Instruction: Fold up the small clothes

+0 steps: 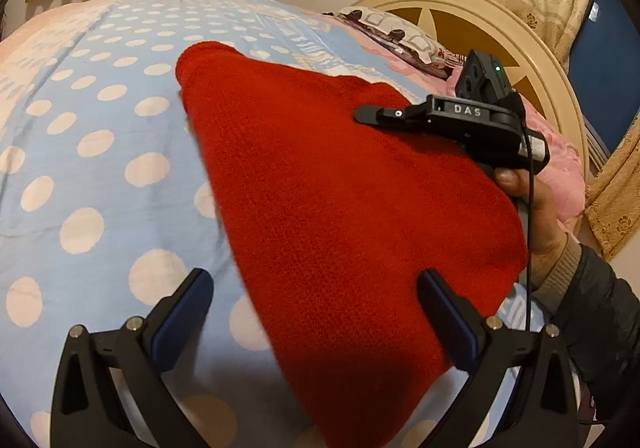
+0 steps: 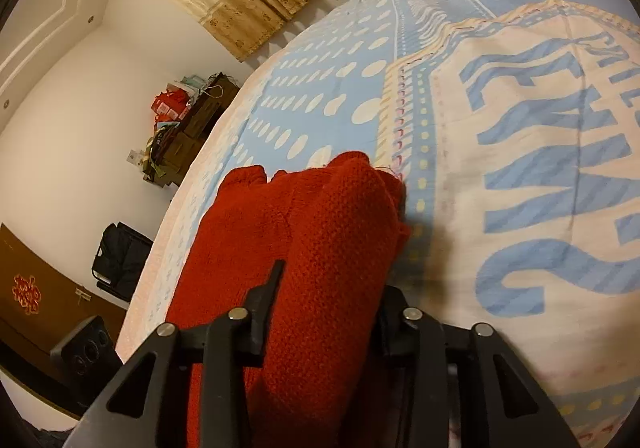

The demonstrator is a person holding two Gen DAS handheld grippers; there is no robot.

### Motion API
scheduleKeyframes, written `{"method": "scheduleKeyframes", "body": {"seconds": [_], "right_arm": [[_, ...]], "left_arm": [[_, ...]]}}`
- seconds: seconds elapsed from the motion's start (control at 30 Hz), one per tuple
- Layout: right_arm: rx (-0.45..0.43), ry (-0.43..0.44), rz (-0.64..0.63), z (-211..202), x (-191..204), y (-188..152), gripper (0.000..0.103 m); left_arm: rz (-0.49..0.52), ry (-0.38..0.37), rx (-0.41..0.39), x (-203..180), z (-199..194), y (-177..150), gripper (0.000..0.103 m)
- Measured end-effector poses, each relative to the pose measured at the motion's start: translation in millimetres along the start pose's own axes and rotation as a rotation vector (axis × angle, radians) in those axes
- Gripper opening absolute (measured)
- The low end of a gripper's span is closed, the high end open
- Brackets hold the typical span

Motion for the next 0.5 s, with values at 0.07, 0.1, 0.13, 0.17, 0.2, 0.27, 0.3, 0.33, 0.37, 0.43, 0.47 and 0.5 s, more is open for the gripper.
{"method": "scheduleKeyframes", "body": {"seconds": [0.07, 0.1, 0.13, 0.17, 0.2, 0.27, 0.3, 0.33, 0.37, 0.43, 0.47, 0.5], "right_arm": [[-0.009, 0.000, -0.027, -1, 6, -1, 0.032], [-0.014, -0.004, -0.039, -2, 9, -2, 0.031], [-0.019, -0.010, -0.048, -2, 11, -2, 0.030], [-0.022, -0.014, -0.048, -2, 12, -3, 0.030], [-0.025, -0.017, -0.046, -2, 12, -3, 0.030], [-0.030, -0.023, -0.043, -2, 13, -4, 0.030], [-0.033, -0.028, -0.045, -4, 13, -4, 0.030], [-0.036, -0.032, -0.046, -5, 12, -4, 0.030], [-0.040, -0.035, -0.047, -5, 14, -4, 0.030], [-0.049, -0.038, -0.053, -6, 16, -4, 0.029], [-0.053, -0.037, -0.053, -7, 17, -4, 0.029], [-0.057, -0.034, -0.052, -8, 19, -4, 0.029]], "left_arm": [[0.005, -0.007, 0.001, -1, 0, 1, 0.103], [0.009, -0.010, 0.002, -2, -1, 1, 0.098], [0.014, -0.018, 0.002, -3, -1, 0, 0.095], [0.020, -0.038, 0.004, -6, -2, -1, 0.086], [0.020, -0.053, 0.008, -9, -2, -1, 0.083], [0.017, -0.048, 0.006, -10, -3, -2, 0.081], [0.015, -0.049, 0.006, -10, -4, -1, 0.079], [0.011, -0.050, 0.006, -10, -4, -2, 0.078], [0.006, -0.050, 0.006, -10, -5, -2, 0.075], [0.009, -0.047, 0.000, -12, -7, -2, 0.068], [0.014, -0.041, -0.005, -13, -9, -1, 0.063], [0.016, -0.034, -0.007, -13, -10, 0, 0.058]]}}
Point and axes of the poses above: each gripper's, at about its wrist camera, not at the fingertips, and z roughly the way its jaws point, x to its left, y to its top, the point moved 3 cm from there along z, roughly the way its jaws point, and after that the axes turned 7 degrees about -x, right-handed, at the moved point
